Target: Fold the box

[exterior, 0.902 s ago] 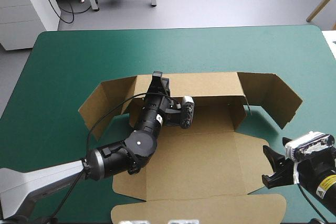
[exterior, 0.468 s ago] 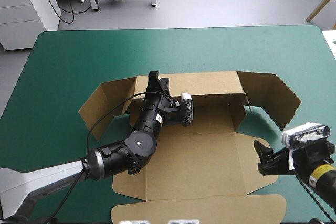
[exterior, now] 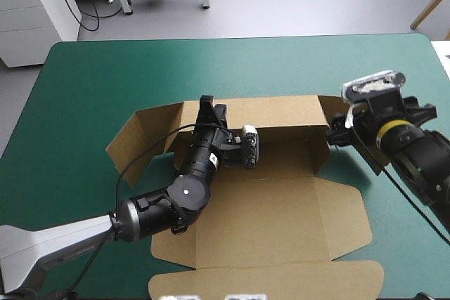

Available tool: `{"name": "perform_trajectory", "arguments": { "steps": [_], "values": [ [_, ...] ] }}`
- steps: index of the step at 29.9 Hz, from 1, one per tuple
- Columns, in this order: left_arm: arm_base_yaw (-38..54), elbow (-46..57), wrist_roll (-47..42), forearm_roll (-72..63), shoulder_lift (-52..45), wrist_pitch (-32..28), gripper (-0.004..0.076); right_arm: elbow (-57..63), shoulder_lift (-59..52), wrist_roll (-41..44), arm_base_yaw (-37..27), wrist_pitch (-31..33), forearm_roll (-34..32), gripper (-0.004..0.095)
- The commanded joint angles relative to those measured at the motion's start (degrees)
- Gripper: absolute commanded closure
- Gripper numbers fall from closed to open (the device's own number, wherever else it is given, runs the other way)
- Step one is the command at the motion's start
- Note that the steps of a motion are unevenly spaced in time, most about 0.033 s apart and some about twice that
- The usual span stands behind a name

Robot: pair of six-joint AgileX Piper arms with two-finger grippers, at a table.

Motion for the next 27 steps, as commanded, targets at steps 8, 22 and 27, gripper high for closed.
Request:
{"name": "perform_trajectory", "arguments": {
  "steps": [8,22,27],
  "values": [
    [-0.53,-1.56,1.76,3.43,2.54,9.14,0.0734,-22.23,16.83,-21.48,-17.59,2.34,22.15,0.0071],
    [-0.80,-1.56,1.67,8.04,2.98,9.93,0.0734,-47.50,40.64,-27.80,-27.77,19.98,35.41,0.0071],
    [-1.02,-1.56,1.55,8.04,2.98,10.07,0.0734,-47.38,41.41,-28.45,-29.35,20.08,36.08,0.0071]
  ]
}}
